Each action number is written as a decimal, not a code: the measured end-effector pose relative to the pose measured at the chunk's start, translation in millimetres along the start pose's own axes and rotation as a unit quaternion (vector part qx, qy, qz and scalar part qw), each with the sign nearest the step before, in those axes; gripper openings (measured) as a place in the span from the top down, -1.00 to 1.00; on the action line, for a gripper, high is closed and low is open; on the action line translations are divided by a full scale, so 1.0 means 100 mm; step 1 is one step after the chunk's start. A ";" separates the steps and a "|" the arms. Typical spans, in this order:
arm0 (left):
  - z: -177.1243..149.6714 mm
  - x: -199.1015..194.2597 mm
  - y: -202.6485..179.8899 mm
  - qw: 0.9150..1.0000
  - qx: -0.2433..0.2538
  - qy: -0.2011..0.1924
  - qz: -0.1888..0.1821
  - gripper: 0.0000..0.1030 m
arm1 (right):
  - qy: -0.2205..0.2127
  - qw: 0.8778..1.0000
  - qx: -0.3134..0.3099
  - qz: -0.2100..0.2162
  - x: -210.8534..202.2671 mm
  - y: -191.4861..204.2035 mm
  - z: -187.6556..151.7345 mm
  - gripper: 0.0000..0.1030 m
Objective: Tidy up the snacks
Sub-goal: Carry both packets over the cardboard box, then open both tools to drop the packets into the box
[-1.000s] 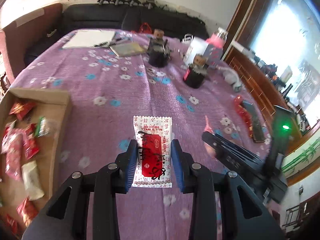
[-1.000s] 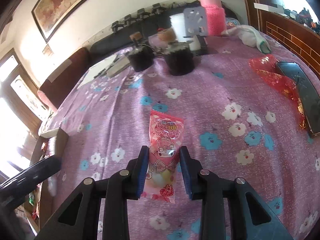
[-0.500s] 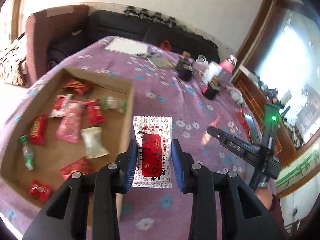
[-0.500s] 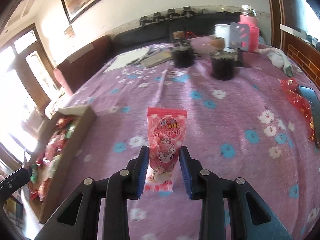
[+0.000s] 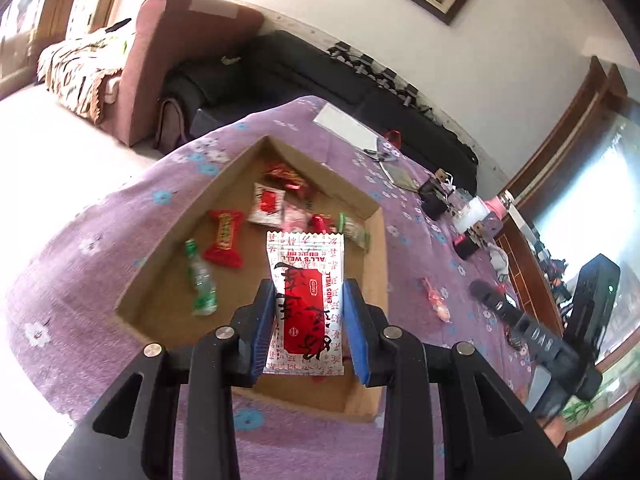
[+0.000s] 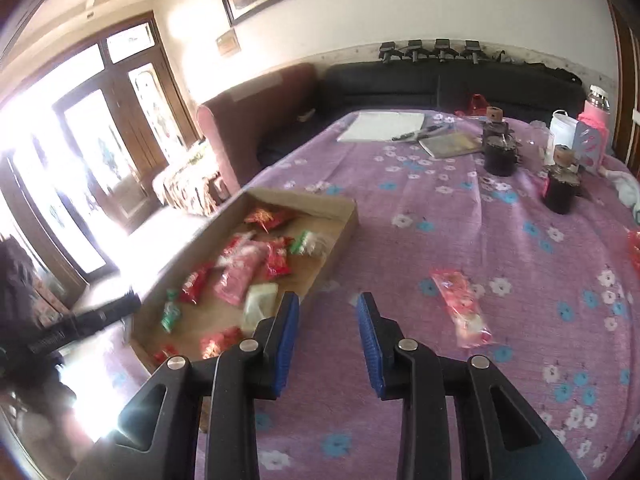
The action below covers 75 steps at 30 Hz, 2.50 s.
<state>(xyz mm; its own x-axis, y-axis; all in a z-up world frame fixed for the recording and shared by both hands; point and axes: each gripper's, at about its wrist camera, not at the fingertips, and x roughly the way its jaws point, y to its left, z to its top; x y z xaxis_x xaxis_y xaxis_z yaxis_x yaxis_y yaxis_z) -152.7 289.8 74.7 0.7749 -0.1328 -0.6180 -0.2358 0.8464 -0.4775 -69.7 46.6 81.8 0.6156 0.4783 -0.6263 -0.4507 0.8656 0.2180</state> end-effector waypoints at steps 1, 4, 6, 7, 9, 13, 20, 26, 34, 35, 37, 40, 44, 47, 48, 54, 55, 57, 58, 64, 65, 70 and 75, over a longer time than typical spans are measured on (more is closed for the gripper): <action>0.00 -0.01 0.02 1.000 -0.001 -0.001 -0.002 0.39 | -0.003 1.000 0.006 -0.023 0.02 -0.12 0.05 0.04; -0.02 0.01 0.08 1.000 -0.005 0.000 -0.009 0.39 | 0.021 0.995 0.010 -0.101 0.22 -0.52 0.11 -0.45; -0.05 0.04 0.09 1.000 -0.005 0.006 -0.017 0.39 | 0.048 0.990 0.012 -0.135 0.38 -0.75 0.10 -0.43; -0.06 0.07 0.08 1.000 -0.005 0.010 -0.020 0.39 | 0.058 0.989 0.020 -0.133 0.43 -0.83 0.09 -0.38; -0.09 0.10 0.05 1.000 -0.001 0.016 -0.024 0.39 | 0.075 0.989 0.024 -0.124 0.52 -0.91 0.07 -0.34; -0.12 0.15 -0.06 0.999 0.013 0.026 -0.030 0.39 | 0.114 0.985 0.011 -0.126 0.83 -0.93 0.00 -0.17; -0.15 0.09 -0.18 0.999 0.038 0.021 -0.024 0.39 | 0.125 0.982 0.027 -0.139 0.94 -1.02 -0.10 0.39; -0.14 0.10 -0.19 0.999 0.040 0.018 -0.019 0.39 | 0.103 0.987 0.038 -0.113 0.68 -0.96 -0.12 0.42; -0.09 0.11 -0.02 1.000 0.024 0.015 0.000 0.39 | 0.068 0.996 0.013 -0.058 0.36 -0.47 0.02 0.43; -0.09 0.12 0.01 1.000 0.021 0.016 0.003 0.39 | 0.066 0.997 0.008 -0.050 0.35 -0.40 0.04 0.43; -0.08 0.13 0.05 1.000 0.018 0.017 0.008 0.39 | 0.065 0.998 -0.002 -0.026 0.35 -0.19 0.08 0.43; -0.08 0.15 0.11 1.000 0.016 0.016 0.019 0.39 | 0.070 0.997 -0.012 0.004 0.38 0.05 0.10 0.43; -0.08 0.19 0.16 0.999 0.024 0.012 0.040 0.39 | 0.088 0.995 -0.018 0.044 0.51 0.35 0.10 0.43; -0.08 0.22 0.20 0.999 0.022 0.014 0.041 0.39 | 0.100 0.993 -0.029 0.062 0.63 0.59 0.07 0.43; -0.07 0.23 0.21 0.999 0.023 0.015 0.042 0.39 | 0.104 0.992 -0.033 0.066 0.67 0.67 0.06 0.43; -0.05 0.32 0.22 0.996 0.042 0.011 0.072 0.39 | 0.139 0.985 -0.037 0.096 1.05 1.01 0.00 0.43; -0.05 0.33 0.22 0.996 0.046 0.009 0.080 0.39 | 0.144 0.984 -0.037 0.097 1.10 1.04 -0.02 0.43; -0.05 0.35 0.22 0.994 0.052 0.005 0.091 0.39 | 0.155 0.982 -0.034 0.100 1.23 1.09 -0.04 0.43; -0.05 0.37 0.23 0.994 0.054 0.005 0.095 0.39 | 0.160 0.981 -0.031 0.102 1.30 1.10 -0.05 0.43; -0.04 0.49 0.28 0.993 0.055 0.015 0.101 0.38 | 0.175 0.980 -0.012 0.099 1.58 1.09 -0.09 0.43; -0.04 0.50 0.29 0.993 0.056 0.016 0.102 0.38 | 0.174 0.980 -0.012 0.098 1.60 1.09 -0.09 0.43; -0.04 0.51 0.28 0.992 0.063 0.013 0.108 0.38 | 0.170 0.981 -0.011 0.093 1.65 1.10 -0.06 0.41; -0.04 0.51 0.27 0.992 0.065 0.010 0.112 0.35 | 0.161 0.983 -0.025 0.086 1.65 1.15 -0.05 0.37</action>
<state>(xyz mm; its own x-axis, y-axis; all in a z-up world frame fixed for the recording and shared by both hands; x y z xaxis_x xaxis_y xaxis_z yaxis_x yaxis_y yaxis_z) -121.8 303.5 28.2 0.6993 0.0562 -0.7126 -0.3212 0.9153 -0.2430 -23.8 224.2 -0.2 0.2943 0.5385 -0.7896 -0.5666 0.7636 0.3095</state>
